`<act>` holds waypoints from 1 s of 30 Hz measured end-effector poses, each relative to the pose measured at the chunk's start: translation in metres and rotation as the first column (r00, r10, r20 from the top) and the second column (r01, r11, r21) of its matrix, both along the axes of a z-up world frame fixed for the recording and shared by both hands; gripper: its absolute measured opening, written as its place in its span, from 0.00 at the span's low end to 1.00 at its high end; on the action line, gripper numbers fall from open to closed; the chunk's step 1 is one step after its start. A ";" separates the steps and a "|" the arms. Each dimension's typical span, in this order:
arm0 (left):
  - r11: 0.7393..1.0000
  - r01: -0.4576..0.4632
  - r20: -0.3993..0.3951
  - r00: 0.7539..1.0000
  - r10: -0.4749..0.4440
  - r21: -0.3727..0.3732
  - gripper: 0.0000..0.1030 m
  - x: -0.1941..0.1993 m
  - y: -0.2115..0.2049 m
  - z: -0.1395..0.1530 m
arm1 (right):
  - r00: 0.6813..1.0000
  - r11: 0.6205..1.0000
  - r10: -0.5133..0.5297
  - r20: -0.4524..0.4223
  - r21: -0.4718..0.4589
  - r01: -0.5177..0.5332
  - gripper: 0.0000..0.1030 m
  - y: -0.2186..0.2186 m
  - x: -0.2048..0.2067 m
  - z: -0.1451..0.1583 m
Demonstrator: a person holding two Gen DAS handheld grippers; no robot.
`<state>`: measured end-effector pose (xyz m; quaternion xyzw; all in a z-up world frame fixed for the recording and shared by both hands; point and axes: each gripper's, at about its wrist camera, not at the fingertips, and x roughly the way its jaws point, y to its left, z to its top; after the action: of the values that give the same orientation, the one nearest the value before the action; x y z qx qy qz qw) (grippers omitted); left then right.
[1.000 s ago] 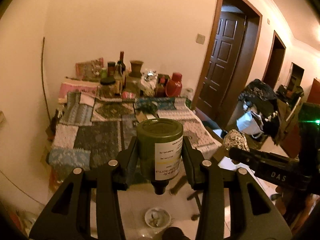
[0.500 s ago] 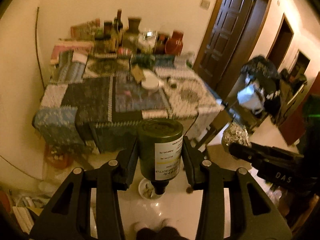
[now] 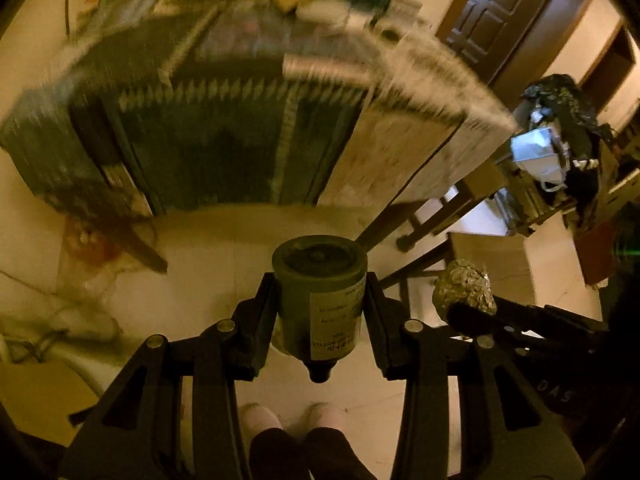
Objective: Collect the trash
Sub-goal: 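Lift the foil ball and dark bottle and carry both toward the bowl, then open the right gripper over the bowl to drop the foil ball while the left drops the dark bottle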
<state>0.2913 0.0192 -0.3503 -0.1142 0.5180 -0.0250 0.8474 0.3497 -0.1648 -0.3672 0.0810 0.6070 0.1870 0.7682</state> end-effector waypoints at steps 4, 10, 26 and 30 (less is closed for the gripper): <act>0.999 -0.041 -0.056 0.998 0.041 0.008 0.40 0.003 0.007 -0.059 | 0.999 0.999 0.035 -0.034 -0.006 -0.036 0.41 0.005 0.005 -0.050; 0.993 -0.116 -0.135 0.984 0.114 -0.006 0.40 0.004 0.026 -0.129 | 0.994 0.994 0.101 -0.043 0.052 -0.099 0.44 0.024 0.017 -0.107; 0.996 -0.071 -0.299 0.953 0.051 -0.055 0.40 0.033 0.003 -0.228 | 0.980 0.998 0.056 -0.193 -0.024 -0.062 0.52 0.012 0.023 -0.190; 0.993 -0.054 -0.365 0.931 0.010 -0.109 0.43 0.041 -0.009 -0.239 | 0.982 0.998 0.025 -0.185 -0.049 -0.035 0.52 0.006 0.027 -0.184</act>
<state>0.3323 0.0100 -0.5892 -0.1747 0.6618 -0.0200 0.7288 0.3767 -0.1591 -0.5508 0.0689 0.6812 0.1746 0.7077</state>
